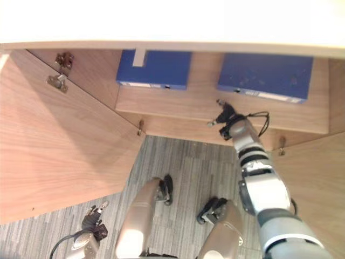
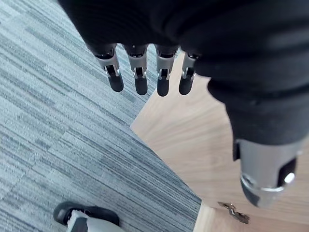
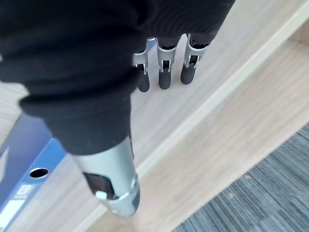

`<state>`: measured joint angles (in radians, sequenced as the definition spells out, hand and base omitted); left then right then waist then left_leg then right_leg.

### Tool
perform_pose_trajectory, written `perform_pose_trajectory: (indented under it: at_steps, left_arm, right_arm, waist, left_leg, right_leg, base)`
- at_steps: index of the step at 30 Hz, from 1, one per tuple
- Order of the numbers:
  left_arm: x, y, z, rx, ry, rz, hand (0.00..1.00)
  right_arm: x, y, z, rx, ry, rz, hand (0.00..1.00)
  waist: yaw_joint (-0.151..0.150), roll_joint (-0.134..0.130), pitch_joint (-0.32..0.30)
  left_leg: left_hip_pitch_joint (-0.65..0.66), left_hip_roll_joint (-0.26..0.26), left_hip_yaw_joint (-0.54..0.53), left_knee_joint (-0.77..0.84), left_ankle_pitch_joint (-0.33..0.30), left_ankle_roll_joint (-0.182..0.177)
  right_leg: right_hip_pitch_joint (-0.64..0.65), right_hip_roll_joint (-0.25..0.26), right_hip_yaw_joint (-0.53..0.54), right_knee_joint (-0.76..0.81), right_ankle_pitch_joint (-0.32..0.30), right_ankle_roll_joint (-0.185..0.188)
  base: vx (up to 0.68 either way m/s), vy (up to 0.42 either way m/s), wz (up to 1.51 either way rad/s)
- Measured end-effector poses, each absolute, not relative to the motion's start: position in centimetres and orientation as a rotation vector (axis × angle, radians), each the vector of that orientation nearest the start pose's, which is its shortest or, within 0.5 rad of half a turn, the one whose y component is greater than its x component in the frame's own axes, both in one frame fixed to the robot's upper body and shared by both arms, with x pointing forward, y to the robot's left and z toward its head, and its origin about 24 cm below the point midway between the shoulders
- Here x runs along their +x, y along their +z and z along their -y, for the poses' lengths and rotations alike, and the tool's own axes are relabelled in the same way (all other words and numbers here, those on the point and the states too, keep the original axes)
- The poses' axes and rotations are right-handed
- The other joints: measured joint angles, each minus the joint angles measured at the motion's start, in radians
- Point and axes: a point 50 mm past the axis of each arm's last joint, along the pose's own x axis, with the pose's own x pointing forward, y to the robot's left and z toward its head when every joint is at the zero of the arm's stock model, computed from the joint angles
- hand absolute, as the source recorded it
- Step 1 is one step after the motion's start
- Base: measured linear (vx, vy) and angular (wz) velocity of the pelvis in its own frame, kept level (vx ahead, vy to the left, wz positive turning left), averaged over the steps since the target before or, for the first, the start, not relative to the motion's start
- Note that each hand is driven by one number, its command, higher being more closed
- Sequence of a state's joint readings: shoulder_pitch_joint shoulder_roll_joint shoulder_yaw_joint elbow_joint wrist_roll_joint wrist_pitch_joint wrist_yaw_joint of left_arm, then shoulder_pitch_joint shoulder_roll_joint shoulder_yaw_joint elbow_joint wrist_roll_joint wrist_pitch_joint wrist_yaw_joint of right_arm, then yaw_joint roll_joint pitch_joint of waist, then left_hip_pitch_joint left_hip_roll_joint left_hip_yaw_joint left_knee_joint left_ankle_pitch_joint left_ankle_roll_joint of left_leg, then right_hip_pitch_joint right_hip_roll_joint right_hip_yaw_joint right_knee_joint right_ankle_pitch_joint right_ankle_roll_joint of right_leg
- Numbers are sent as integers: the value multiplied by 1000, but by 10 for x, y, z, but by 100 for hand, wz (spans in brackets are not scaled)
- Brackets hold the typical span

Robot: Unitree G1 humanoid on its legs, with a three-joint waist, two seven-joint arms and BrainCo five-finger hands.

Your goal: Walk over to the cabinet, pick up the folder, carry it to the office cabinet, place the folder inside the office cabinet, then close the office cabinet door

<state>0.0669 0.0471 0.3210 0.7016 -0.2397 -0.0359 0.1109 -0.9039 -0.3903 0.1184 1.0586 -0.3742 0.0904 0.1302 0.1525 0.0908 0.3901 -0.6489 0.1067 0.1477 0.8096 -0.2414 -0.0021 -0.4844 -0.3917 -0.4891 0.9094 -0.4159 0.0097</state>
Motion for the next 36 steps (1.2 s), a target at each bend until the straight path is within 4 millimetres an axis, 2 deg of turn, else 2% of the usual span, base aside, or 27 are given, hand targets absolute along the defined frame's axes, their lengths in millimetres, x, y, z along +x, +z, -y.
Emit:
perform_pose_trajectory:
  at_steps: [1,2,4,5,6,7,9,10,12,15,17,19,20,22,23,26,27,28,29,30,31,33,34,36]
  left_arm:
    - [158,-110,-233,-248,535,-672,0]
    - [158,-109,-233,-246,531,-666,0]
    - [159,-107,-234,-234,518,-653,0]
    - [158,-106,-235,-232,519,-653,0]
    - [157,-106,-238,-224,521,-653,0]
    - [157,-106,-239,-217,522,-653,0]
    - [159,-105,-243,-186,515,-653,0]
    - [159,-106,-242,-182,510,-659,0]
    - [156,-113,-237,-141,479,-709,0]
    - [149,-123,-231,-95,441,-778,0]
    - [145,-128,-226,-82,419,-813,0]
    - [135,-136,-219,-67,402,-869,0]
    - [133,-138,-218,-64,399,-879,0]
    - [124,-143,-215,-49,397,-923,0]
    - [122,-145,-214,-42,393,-935,0]
    - [107,-151,-212,-41,406,-988,0]
    - [104,-151,-212,-53,425,-987,0]
    - [103,-152,-210,-67,432,-987,0]
    - [101,-154,-204,-91,438,-992,0]
    - [99,-155,-195,-132,443,-993,0]
    - [99,-156,-193,-136,442,-996,0]
    - [101,-155,-194,-133,441,-988,0]
    - [101,-155,-194,-134,445,-986,0]
    - [93,-157,-194,-137,450,-1004,0]
  right_arm:
    - [388,80,213,-781,100,-358,0]
    - [384,72,211,-773,115,-381,0]
    - [369,38,201,-728,167,-468,0]
    - [364,28,197,-708,178,-489,0]
    - [352,8,190,-662,202,-534,0]
    - [346,-2,186,-629,211,-557,0]
    - [317,-39,174,-475,218,-661,0]
    - [308,-50,174,-428,209,-696,0]
    - [273,-83,174,-292,171,-819,0]
    - [228,-116,174,-137,66,-945,0]
    - [209,-127,174,-94,14,-994,0]
    - [178,-143,171,-45,-53,-1057,0]
    - [170,-146,169,-29,-66,-1071,0]
    - [137,-159,166,35,-112,-1136,0]
    - [128,-162,165,51,-124,-1157,0]
    - [114,-164,172,147,-226,-1155,0]
    - [110,-165,177,191,-277,-1152,0]
    - [109,-165,180,202,-298,-1147,0]
    - [105,-165,188,237,-358,-1136,0]
    - [100,-165,197,253,-407,-1129,0]
    - [98,-165,198,264,-426,-1127,0]
    - [81,-168,202,264,-462,-1160,0]
    - [75,-168,205,280,-496,-1165,0]
    - [72,-168,206,295,-523,-1169,0]
  waist:
    - [-3,-16,-1]
    - [-5,-23,-4]
    - [-13,-52,-13]
    - [-15,-61,-18]
    - [-18,-82,-35]
    - [-18,-93,-47]
    - [-27,-136,-94]
    - [-28,-140,-105]
    - [-36,-147,-144]
    - [-68,-147,-200]
    - [-78,-146,-216]
    - [-93,-146,-243]
    - [-98,-146,-246]
    - [-113,-144,-266]
    - [-115,-144,-268]
    - [-128,-139,-271]
    - [-123,-126,-279]
    - [-118,-119,-282]
    - [-108,-97,-293]
    - [-105,-67,-310]
    - [-109,-68,-313]
    - [-123,-69,-321]
    - [-129,-78,-326]
    - [-117,-80,-342]
  left_leg:
    - [54,2,2,-71,28,-8]
    - [75,3,3,-104,41,-9]
    - [169,9,14,-248,102,-20]
    - [192,11,18,-288,117,-23]
    - [237,15,28,-367,151,-30]
    - [255,19,33,-404,166,-34]
    - [325,21,52,-543,232,-55]
    - [349,21,57,-578,245,-58]
    - [439,16,68,-699,292,-65]
    - [532,8,88,-812,329,-75]
    - [569,6,109,-832,330,-75]
    - [632,0,149,-861,329,-76]
    - [645,0,160,-862,328,-77]
    - [679,-2,195,-857,313,-78]
    - [689,0,204,-850,304,-74]
    - [680,37,251,-657,181,-59]
    - [652,61,218,-547,125,-51]
    - [635,69,171,-505,100,-46]
    - [611,70,39,-450,46,-54]
    - [596,59,-76,-434,-3,-92]
    - [597,45,-81,-435,-10,-88]
    - [603,4,-88,-458,-14,-65]
    - [620,-9,-50,-482,-3,-62]
    - [649,-31,14,-549,20,-44]
  right_leg:
    - [54,25,-17,-76,32,0]
    - [73,36,-23,-109,45,0]
    - [156,90,-46,-261,111,0]
    - [176,105,-50,-303,129,1]
    - [212,138,-53,-385,165,0]
    - [225,154,-53,-426,183,-1]
    - [270,206,-53,-560,244,-4]
    - [287,218,-52,-591,257,-2]
    - [362,256,-52,-699,302,5]
    - [422,284,-35,-783,335,11]
    - [448,287,-19,-799,340,15]
    - [482,289,24,-817,348,22]
    - [490,290,33,-821,351,24]
    - [511,293,74,-839,363,28]
    - [518,294,88,-841,366,29]
    - [546,307,170,-859,384,25]
    - [543,319,218,-855,388,19]
    - [538,326,244,-851,391,19]
    - [517,346,298,-849,400,20]
    - [487,364,343,-849,405,26]
    - [480,361,364,-849,408,30]
    - [464,334,390,-853,421,46]
    - [453,324,417,-852,436,54]
    - [430,306,471,-861,458,62]
  base:
    - [59,-40,-4]
    - [76,-57,-8]
    - [80,-79,-12]
    - [76,-73,-19]
    - [68,-56,-20]
    - [112,-78,-29]
    - [157,-100,-25]
    - [142,-85,-17]
    - [116,-72,-13]
    - [76,-35,-18]
    - [49,-2,-31]
    - [23,16,-46]
    - [-2,14,-46]
    - [-18,12,-47]
    - [-27,12,-59]
    - [-79,4,-76]
    - [-111,13,-88]
    - [-154,27,-126]
    - [-157,63,-140]
    - [-168,101,-129]
    - [-125,177,-90]
    - [-68,207,-40]
    - [-47,155,-52]
    - [3,153,-81]
